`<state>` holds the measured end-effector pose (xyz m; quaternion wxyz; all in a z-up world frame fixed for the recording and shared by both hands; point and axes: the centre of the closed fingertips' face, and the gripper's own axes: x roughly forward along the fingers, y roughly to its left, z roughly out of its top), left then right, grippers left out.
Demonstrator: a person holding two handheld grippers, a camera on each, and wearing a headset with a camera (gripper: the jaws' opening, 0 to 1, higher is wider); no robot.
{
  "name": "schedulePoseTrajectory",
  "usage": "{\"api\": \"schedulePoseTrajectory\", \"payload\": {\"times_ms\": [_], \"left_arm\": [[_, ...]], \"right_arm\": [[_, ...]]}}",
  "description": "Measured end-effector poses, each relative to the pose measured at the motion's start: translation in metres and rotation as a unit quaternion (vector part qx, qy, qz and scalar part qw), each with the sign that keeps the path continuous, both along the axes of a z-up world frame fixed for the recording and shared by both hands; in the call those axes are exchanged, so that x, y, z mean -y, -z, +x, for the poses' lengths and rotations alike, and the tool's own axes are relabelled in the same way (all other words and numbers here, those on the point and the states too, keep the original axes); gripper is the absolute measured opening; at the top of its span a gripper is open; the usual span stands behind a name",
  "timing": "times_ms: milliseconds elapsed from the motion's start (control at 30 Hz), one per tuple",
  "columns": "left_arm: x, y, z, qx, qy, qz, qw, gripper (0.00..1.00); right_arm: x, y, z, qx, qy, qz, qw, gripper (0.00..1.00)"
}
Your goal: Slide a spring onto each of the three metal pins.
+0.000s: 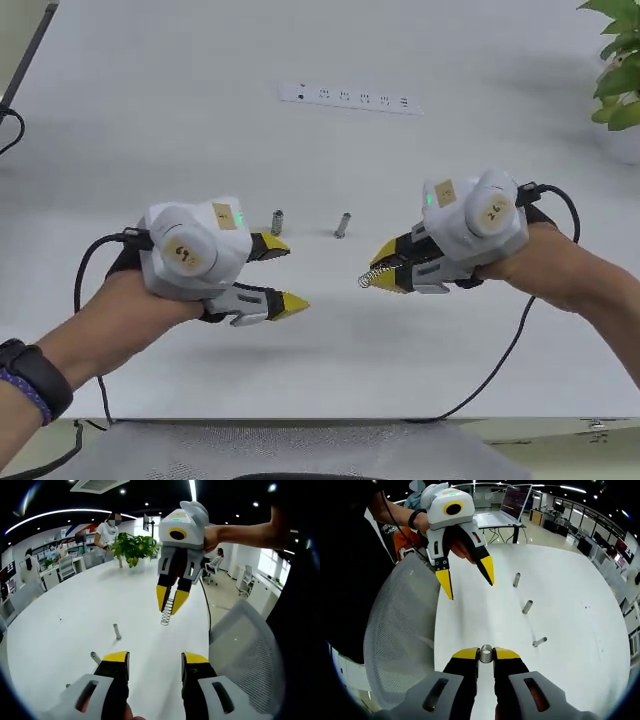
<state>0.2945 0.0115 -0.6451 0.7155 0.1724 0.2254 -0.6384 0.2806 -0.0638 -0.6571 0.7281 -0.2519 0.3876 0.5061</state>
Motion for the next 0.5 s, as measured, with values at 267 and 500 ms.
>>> {"api": "schedulePoseTrajectory", "payload": {"times_ms": [267,500], "left_arm": [[-0.017,-0.002,0.006,-0.003,-0.027,0.001,0.9996,0.41],[-0.030,-0.002,0.013,-0.008,-0.050,-0.001,0.9987,0.45]], "right_arm": [[0.010,0.008,0.009,-0.002,0.012,-0.010,0.9999,0.09],[0.017,0.012,0.017,-0.004,0.025,-0.014,0.9996,0.09]]}}
